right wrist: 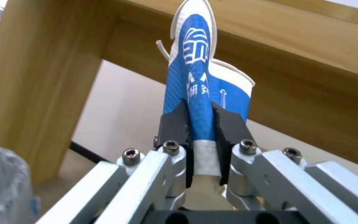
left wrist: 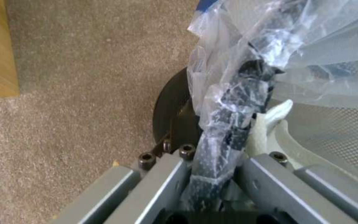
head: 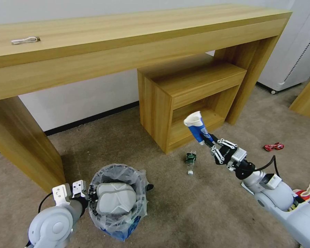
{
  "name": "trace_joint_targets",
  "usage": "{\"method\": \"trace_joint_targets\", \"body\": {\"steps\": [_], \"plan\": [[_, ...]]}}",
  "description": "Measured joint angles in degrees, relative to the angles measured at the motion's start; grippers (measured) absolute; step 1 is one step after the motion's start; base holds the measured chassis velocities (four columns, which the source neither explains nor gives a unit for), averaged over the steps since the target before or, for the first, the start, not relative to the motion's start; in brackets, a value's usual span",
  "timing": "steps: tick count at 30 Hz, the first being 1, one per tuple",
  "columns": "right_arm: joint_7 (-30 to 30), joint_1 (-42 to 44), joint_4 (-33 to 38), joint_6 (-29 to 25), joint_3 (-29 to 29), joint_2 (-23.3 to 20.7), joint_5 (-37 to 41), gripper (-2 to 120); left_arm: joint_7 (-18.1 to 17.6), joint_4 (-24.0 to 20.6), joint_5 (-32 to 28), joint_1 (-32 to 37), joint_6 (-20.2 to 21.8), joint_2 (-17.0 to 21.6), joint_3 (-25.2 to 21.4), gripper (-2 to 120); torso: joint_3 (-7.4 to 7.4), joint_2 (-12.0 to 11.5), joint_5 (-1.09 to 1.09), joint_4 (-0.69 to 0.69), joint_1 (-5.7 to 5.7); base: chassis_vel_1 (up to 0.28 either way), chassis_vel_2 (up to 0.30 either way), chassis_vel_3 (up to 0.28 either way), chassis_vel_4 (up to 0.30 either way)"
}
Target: Pick up the trash bin and place the garbage on the floor into it.
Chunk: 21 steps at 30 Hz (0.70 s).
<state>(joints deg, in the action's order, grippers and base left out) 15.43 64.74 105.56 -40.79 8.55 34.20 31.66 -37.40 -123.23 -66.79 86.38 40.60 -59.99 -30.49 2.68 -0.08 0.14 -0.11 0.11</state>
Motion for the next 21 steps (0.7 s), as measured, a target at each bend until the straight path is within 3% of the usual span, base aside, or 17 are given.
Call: {"method": "trace_joint_targets", "body": {"steps": [15,21], "plan": [[1.0,-7.3,-0.9,1.9,-11.3,-2.2,-2.5,9,1.0,0.5,2.5,-0.3,0.1,-0.8,1.2,0,0.00,0.0,0.00,0.00,0.00,0.000,0.000,0.000,0.000],[0.3,-13.2,-1.3,3.3,-21.3,-2.0,-3.2,9,0.9,0.5,2.6,-0.8,0.2,-1.2,1.6,0,0.00,0.0,-0.01,0.00,0.00,0.000,0.000,0.000,0.000]]}}
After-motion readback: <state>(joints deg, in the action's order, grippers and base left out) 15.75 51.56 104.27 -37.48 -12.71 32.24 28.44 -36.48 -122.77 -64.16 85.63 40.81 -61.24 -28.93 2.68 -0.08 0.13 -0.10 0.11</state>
